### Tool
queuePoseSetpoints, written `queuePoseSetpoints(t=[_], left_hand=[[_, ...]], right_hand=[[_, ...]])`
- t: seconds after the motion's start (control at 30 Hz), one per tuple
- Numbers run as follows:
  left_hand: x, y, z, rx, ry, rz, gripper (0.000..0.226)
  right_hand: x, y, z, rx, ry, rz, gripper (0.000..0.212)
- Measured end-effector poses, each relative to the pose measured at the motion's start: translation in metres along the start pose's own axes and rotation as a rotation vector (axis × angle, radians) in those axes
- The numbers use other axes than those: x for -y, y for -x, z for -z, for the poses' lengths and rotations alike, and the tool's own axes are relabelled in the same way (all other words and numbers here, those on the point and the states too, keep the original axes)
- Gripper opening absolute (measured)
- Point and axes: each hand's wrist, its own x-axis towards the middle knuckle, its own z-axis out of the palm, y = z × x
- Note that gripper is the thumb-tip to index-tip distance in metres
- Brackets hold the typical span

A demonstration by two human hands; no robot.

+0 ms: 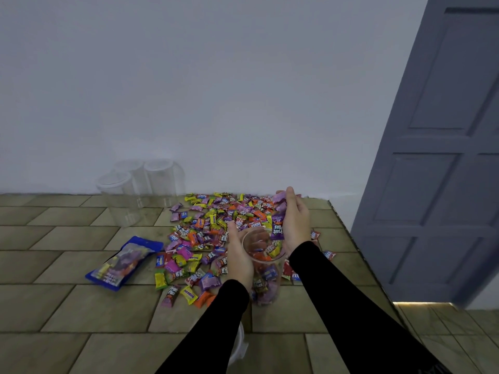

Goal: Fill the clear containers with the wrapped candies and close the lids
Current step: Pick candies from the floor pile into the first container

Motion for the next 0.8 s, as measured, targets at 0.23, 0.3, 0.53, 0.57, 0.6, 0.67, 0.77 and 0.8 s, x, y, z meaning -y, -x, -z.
queuePoseSetpoints(t=[0.23,0.3,0.53,0.57,0.6,0.67,0.77,0.8], left_hand=[[0.005,-0.005,0.001,-0.013,0.014,-0.014,0.081],[0.006,-0.006,0.002,-0.017,0.002,-0.011,0.080],[0.007,-0.009,0.003,-0.033,-0.011,0.001,0.082],[0.008,-0.010,0.003,-0.040,-0.023,-0.007,0.082],[0.008,-0.010,0.003,-0.045,-0.033,-0.016,0.082],[0.008,-0.010,0.003,-0.049,-0.045,-0.024,0.082],[0.007,-0.009,0.002,-0.054,-0.030,-0.028,0.080],[0.007,-0.008,0.002,-0.056,-0.022,-0.029,0.080]], right_hand=[[-0.001,-0.004,0.002,0.102,-0.031,-0.043,0.045],[-0.004,-0.005,0.002,0.093,-0.028,-0.086,0.053],[-0.007,-0.007,0.000,0.112,-0.050,-0.137,0.038],[-0.006,-0.006,-0.001,0.107,-0.065,-0.133,0.050],[-0.011,-0.009,-0.001,0.100,-0.088,-0.126,0.072],[-0.012,-0.009,0.000,0.110,-0.095,-0.119,0.105],[-0.001,-0.002,0.004,0.166,-0.114,-0.062,0.062],[-0.002,-0.003,0.006,0.179,-0.110,-0.057,0.047]])
